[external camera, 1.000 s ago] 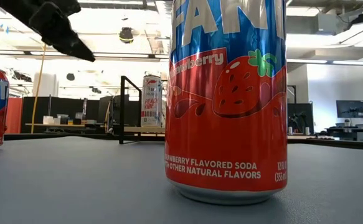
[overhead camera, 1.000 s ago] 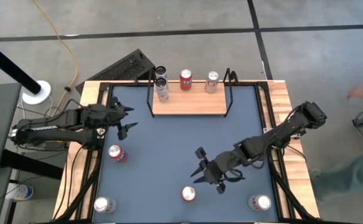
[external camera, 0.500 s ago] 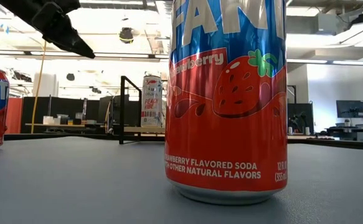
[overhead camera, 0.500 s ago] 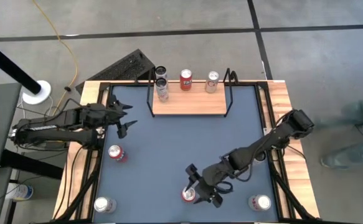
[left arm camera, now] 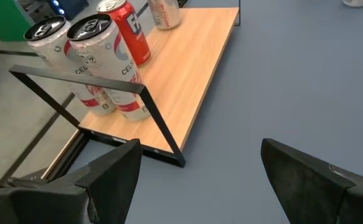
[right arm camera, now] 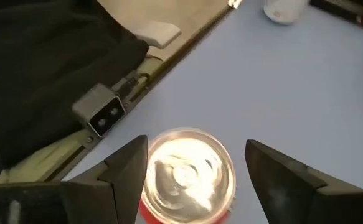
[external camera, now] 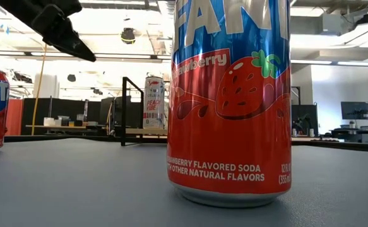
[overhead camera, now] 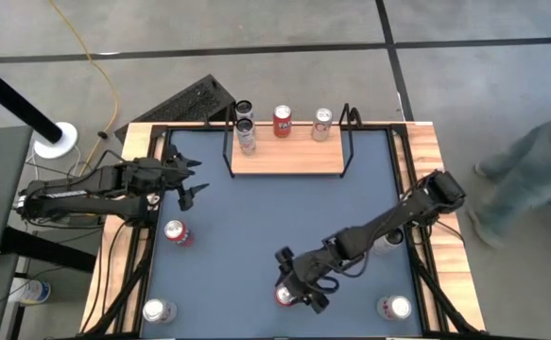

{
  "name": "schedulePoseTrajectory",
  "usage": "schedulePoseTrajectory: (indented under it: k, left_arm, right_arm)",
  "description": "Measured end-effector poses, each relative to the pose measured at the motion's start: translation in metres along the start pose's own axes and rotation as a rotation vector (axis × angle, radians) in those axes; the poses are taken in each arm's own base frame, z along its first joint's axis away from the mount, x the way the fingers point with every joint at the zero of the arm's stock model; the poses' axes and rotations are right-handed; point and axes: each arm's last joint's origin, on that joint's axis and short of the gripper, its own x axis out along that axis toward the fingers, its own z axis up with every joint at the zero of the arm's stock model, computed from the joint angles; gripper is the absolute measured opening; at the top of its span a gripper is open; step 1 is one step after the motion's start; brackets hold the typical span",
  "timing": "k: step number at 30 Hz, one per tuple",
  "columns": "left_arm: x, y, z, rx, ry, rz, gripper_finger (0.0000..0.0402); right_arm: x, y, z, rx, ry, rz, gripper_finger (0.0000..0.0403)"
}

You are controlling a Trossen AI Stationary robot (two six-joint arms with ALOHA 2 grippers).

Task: Place canned beverage on shelf
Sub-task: Put the right red soda can on the shelf aligned with the other red soda can

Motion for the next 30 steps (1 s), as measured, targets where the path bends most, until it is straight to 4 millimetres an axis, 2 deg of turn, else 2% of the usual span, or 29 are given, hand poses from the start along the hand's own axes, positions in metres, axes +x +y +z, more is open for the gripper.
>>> schedulePoseTrajectory:
  k: [8,14,22,30]
  left_arm:
    - [0.001,0.0,0.0,0.002,0.005,-0.001,0.0319]
    - [0.001,0.0,0.0,0.002,0.005,0.0,0.0319]
    - [0.001,0.0,0.0,0.002,0.006,-0.001,0.0319]
    - [0.001,0.0,0.0,0.003,0.007,0.0,0.0319]
  right_arm:
    - [-0.014,0.005,0.013,-0.108,-0.073,-0.005,0.0277]
    - [-0.015,0.0,0.018,-0.106,-0.125,-0.025,0.0277]
    - [-0.017,-0.002,0.014,-0.043,-0.029,-0.047,0.0279]
    - [-0.026,0.0,0.028,-0.063,0.004,-0.054,0.0319]
